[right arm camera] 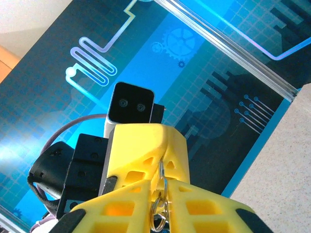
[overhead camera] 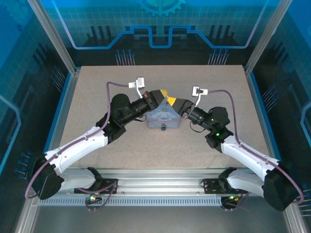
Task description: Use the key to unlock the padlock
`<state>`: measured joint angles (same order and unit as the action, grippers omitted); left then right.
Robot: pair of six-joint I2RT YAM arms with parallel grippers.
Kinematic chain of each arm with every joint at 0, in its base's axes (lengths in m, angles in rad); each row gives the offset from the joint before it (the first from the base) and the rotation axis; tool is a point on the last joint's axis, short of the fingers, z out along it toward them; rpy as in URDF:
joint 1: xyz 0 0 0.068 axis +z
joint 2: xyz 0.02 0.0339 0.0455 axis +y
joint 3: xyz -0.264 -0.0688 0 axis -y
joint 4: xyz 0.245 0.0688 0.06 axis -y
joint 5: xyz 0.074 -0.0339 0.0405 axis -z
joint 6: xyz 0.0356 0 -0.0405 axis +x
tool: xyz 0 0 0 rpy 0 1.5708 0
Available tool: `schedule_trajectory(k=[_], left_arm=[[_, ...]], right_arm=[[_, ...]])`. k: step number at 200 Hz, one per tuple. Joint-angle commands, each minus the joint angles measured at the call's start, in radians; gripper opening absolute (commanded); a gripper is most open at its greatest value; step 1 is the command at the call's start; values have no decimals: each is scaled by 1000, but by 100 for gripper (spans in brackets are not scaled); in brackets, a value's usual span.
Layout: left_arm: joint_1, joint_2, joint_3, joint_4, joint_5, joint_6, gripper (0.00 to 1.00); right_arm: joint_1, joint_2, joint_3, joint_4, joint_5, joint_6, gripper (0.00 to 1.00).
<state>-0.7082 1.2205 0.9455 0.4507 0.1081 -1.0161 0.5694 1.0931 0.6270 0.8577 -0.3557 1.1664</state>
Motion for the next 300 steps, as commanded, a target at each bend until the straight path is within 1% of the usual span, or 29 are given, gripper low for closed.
schedule_trajectory(k=[1,8,18,29,96,99,107,125,133,138,140,147,163,181,198,219,242,260,282,300], left_arm=[[-6,-33,-14,28,-22,-1,0],[-6,-33,-16,29,-21,-1,0],[-7,-33,-17,30,-19,-1,0],[-7,-32,-17,32,-15,-3,0],[-10,-30,-24,40,-5,-8,0],[-10,-30,-24,39,-3,-9,5],[-10,-32,-24,30,-6,-8,25],[-10,-46,-27,-4,-13,1,52],[-8,-56,-27,-38,-21,11,66],[-10,-64,-27,-64,-26,18,76],[-9,-68,-28,-74,-27,21,79],[-7,-79,-33,-98,-30,35,80],[-7,-111,-45,-171,-47,60,88],[-7,-138,-40,-319,-75,102,93],[-6,-147,-34,-467,-105,129,98],[-6,-144,-37,-612,-135,159,98],[-7,-124,-43,-726,-151,177,98],[-6,-107,-54,-770,-150,183,97],[-6,-82,-65,-807,-148,203,96],[-6,-60,-56,-871,-184,241,96]], right_arm=[[14,-6,-7,42,23,-6,12],[13,-9,-8,40,24,-9,9],[12,-12,-7,32,28,-13,7],[13,-15,-5,30,28,-19,0],[14,-50,-1,-37,32,-65,0],[13,-51,-2,-40,32,-67,0],[12,-57,-4,-52,29,-71,0],[-1,-79,-3,-119,26,-86,0],[-7,-96,-8,-144,25,-97,0],[-11,-108,-12,-162,25,-104,0],[-14,-113,-13,-173,23,-108,0],[-22,-133,-11,-226,21,-124,0],[-47,-180,7,-401,21,-181,0],[-82,-232,19,-576,27,-252,0],[-120,-267,51,-794,43,-336,0],[-145,-286,98,-1003,105,-452,0],[-152,-242,176,-1201,204,-568,0],[-148,-185,220,-1290,289,-637,0],[-141,-111,247,-1344,382,-688,0],[-137,-37,304,-1387,438,-717,0]])
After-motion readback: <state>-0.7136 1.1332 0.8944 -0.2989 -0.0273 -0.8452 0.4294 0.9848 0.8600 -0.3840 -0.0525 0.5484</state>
